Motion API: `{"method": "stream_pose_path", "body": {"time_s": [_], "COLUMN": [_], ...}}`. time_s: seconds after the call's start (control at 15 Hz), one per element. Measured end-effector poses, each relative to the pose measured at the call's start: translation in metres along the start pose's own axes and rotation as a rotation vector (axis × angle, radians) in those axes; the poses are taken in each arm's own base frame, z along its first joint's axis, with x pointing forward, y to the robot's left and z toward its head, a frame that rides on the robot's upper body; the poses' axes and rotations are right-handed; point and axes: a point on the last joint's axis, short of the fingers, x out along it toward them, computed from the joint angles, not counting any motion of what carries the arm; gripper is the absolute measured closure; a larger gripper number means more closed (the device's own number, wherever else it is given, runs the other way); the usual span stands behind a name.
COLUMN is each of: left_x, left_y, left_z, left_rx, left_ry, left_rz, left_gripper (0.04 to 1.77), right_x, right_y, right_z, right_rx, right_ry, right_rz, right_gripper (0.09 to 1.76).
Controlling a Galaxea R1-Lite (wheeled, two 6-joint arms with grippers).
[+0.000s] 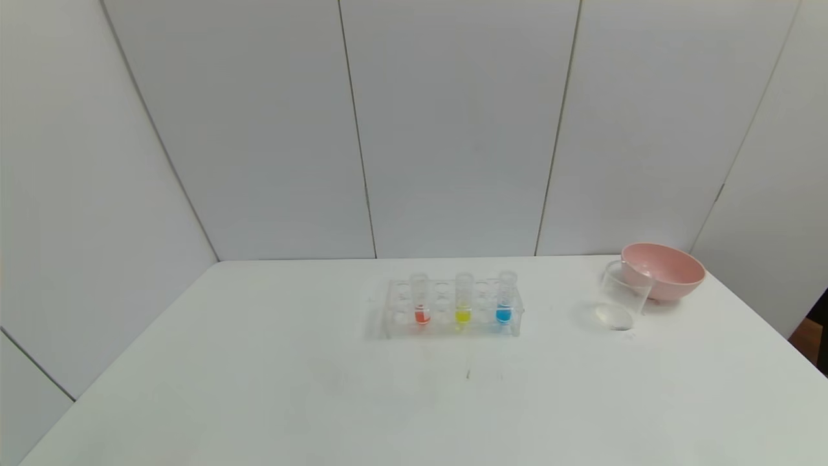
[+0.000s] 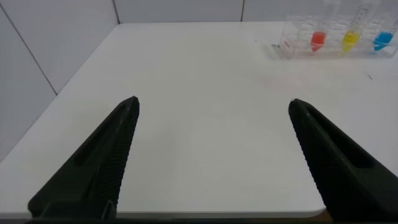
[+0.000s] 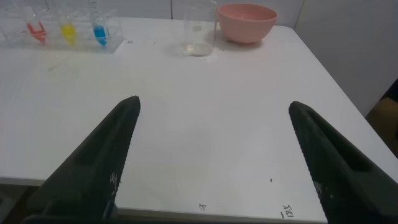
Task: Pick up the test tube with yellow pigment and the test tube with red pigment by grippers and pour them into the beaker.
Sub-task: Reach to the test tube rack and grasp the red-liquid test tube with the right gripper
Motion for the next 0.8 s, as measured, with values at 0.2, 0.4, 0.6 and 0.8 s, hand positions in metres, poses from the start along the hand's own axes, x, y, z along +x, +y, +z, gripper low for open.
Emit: {"method": "stream_pose_path", "body": {"time_s": [0.2,0.4,0.6,0.8], "left_x": [0.0,0.0,0.0,0.0], "left_y": [0.0,0.0,0.0,0.0], "left_z": [0.0,0.0,0.0,0.0], "left_rx": [0.0,0.0,0.0,0.0], "left_ry": [0.0,0.0,0.0,0.0], "left_rz": [0.0,0.0,0.0,0.0], "left_gripper": [0.09,0.09,0.09,0.09], "right_x": [0.0,0.0,0.0,0.0], "right_y": [0.0,0.0,0.0,0.0], "right_z": [0.0,0.0,0.0,0.0001], "right_rx": [0.001,0.0,0.0,0.004], "right_ry": [0.0,0.0,0.0,-0.001], "right_rz": [0.0,0.0,0.0,0.0], "right_gripper": [0.14,0.14,0.14,0.14]}}
